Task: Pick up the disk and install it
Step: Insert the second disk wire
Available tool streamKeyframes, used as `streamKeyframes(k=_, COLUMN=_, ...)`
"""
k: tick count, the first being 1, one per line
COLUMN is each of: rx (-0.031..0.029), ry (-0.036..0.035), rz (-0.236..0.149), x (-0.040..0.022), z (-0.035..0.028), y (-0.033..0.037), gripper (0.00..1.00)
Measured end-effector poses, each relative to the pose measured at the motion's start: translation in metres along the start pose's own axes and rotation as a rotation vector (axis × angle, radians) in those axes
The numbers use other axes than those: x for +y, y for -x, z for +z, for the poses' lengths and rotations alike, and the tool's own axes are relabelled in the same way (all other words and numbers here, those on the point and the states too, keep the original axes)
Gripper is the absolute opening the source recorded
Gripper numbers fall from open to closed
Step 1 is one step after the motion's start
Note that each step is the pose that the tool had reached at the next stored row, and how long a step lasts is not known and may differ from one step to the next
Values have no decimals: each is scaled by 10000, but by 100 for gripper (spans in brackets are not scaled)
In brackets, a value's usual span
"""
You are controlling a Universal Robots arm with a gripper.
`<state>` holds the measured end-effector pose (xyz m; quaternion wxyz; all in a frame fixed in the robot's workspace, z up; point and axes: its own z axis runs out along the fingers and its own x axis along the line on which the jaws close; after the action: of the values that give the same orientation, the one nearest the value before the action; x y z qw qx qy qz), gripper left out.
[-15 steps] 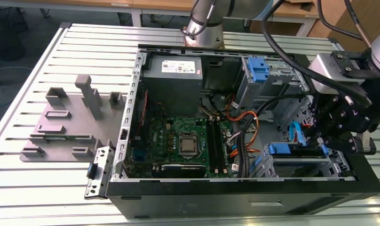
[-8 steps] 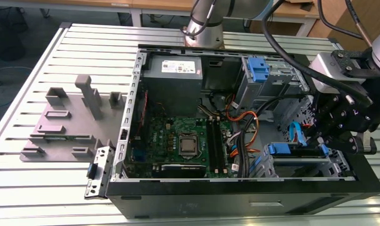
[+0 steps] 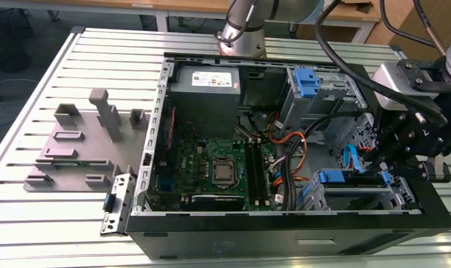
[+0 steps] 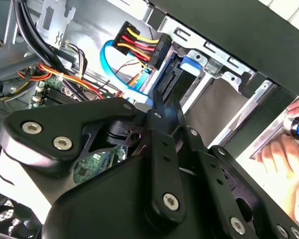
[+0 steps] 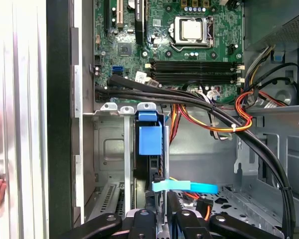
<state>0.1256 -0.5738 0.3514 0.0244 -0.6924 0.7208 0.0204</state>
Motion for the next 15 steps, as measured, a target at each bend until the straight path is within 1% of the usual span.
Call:
streamKeyframes(k=5, rx=-1, ry=4, rz=1, x=-13, z=-2, y=5, gripper=24)
streamKeyframes(k=7, rx=2, ry=8, rz=2, x=-13, z=-17, y=7, gripper=24)
streamKeyframes(k=13, rx=1, ry=11, rz=1, x=-14, z=-92, y=18, gripper=24)
streamKeyframes(k=15, rx=-4, ry=11, rz=1, x=-14, z=-94, y=20, gripper=24)
